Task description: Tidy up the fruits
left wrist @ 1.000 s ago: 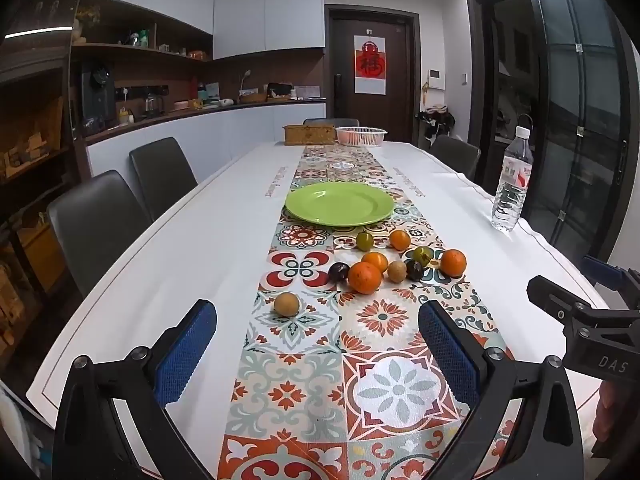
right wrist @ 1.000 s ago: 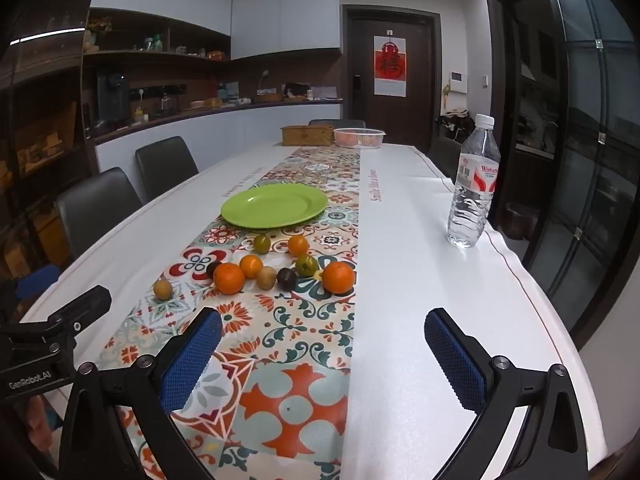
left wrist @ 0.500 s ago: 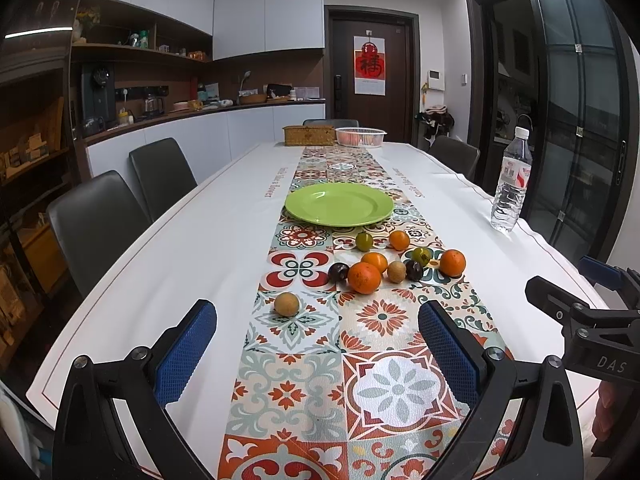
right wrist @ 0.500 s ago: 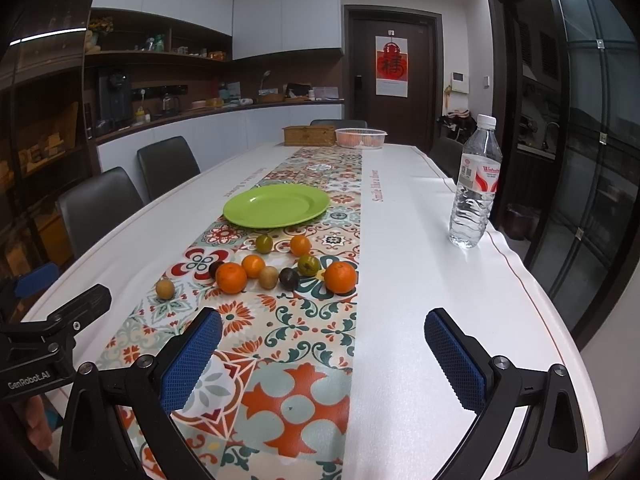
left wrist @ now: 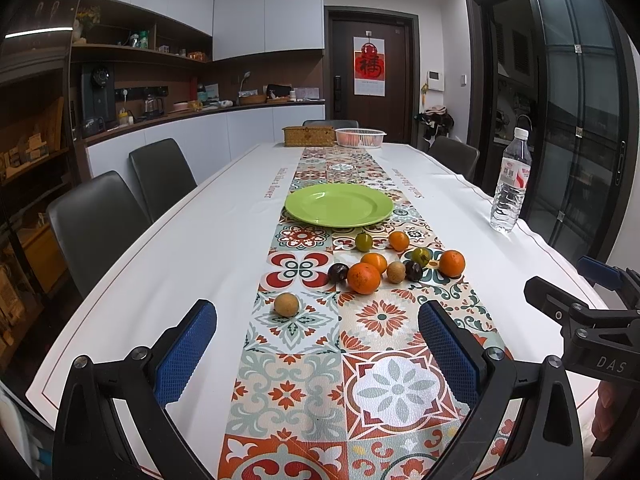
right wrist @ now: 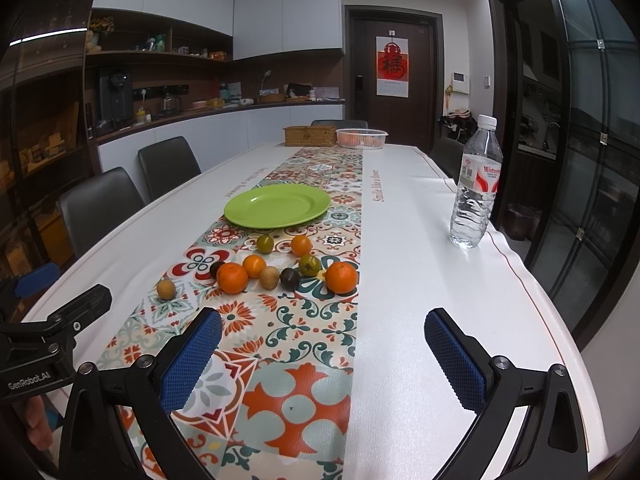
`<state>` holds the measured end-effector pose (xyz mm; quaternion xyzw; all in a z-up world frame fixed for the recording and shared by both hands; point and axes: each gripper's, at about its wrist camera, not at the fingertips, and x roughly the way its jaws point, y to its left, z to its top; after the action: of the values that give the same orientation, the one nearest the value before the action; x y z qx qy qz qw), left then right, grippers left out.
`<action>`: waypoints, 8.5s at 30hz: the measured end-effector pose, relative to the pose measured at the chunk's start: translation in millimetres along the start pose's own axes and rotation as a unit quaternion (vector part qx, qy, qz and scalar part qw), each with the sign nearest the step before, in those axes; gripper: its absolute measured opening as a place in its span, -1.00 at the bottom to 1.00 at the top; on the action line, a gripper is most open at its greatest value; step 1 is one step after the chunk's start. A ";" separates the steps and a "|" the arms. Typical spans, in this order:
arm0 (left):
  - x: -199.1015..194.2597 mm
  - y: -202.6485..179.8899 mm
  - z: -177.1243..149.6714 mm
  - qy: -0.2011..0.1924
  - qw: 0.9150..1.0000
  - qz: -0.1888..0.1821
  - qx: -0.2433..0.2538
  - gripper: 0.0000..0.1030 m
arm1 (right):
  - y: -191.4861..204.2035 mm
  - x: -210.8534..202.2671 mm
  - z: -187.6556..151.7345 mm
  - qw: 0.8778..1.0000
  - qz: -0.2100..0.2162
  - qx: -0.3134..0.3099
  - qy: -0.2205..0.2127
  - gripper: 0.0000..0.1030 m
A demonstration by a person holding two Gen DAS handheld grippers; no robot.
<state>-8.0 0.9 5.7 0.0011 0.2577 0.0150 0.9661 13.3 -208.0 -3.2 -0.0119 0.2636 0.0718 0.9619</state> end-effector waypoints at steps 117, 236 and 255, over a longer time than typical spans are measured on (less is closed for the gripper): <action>168.8 51.6 -1.9 0.183 0.982 -0.047 -0.005 -0.40 | 90.2 195.5 19.6 0.972 0.144 -0.072 0.173 -0.06; 150.1 0.0 142.8 0.035 0.997 -0.045 0.053 0.76 | 6.9 171.1 147.1 0.993 0.071 -0.069 0.068 0.40; 109.1 -8.1 91.6 0.061 0.996 -0.041 0.040 0.80 | -10.8 125.4 87.3 0.994 0.043 -0.021 0.100 0.41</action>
<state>132.5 -3.5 30.7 0.0286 0.3159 -0.0352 0.9477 165.7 -196.8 7.9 -0.0277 0.3569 0.1175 0.9263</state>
